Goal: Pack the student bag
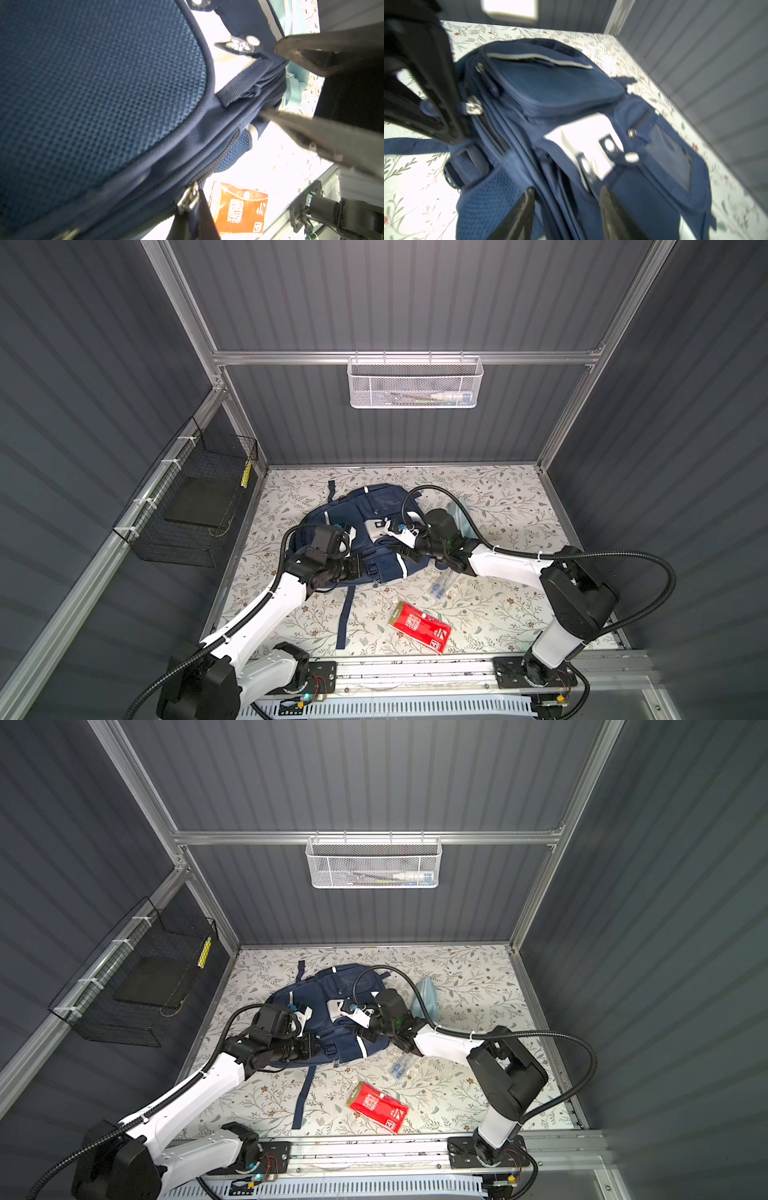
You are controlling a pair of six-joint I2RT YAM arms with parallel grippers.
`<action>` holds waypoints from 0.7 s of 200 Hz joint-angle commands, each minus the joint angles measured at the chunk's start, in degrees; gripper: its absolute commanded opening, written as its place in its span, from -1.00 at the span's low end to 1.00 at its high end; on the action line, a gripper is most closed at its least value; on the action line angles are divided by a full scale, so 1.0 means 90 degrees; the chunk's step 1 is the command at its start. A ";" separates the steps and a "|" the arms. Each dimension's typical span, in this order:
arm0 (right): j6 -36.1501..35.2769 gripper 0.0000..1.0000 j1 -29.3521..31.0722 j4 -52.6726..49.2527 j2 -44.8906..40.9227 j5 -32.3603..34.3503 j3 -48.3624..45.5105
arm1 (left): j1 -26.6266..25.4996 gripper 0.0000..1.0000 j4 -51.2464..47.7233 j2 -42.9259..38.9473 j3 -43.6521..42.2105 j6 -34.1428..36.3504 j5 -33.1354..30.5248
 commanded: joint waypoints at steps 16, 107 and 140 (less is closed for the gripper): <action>-0.0987 0.07 0.0282 0.0735 0.0298 -0.0253 0.0009 | -0.0036 -1.00 0.0094 -0.0064 0.0145 -0.0113 0.0169; -0.1034 -0.53 0.0628 0.0063 0.1214 -0.0649 0.0904 | -0.0046 -1.00 0.0548 -0.0019 0.0092 -0.0270 0.0902; -0.1080 -1.00 0.0204 -0.0027 0.1069 -0.0419 0.0980 | -0.0046 -1.00 0.0031 -0.0262 0.0402 -0.0213 0.0295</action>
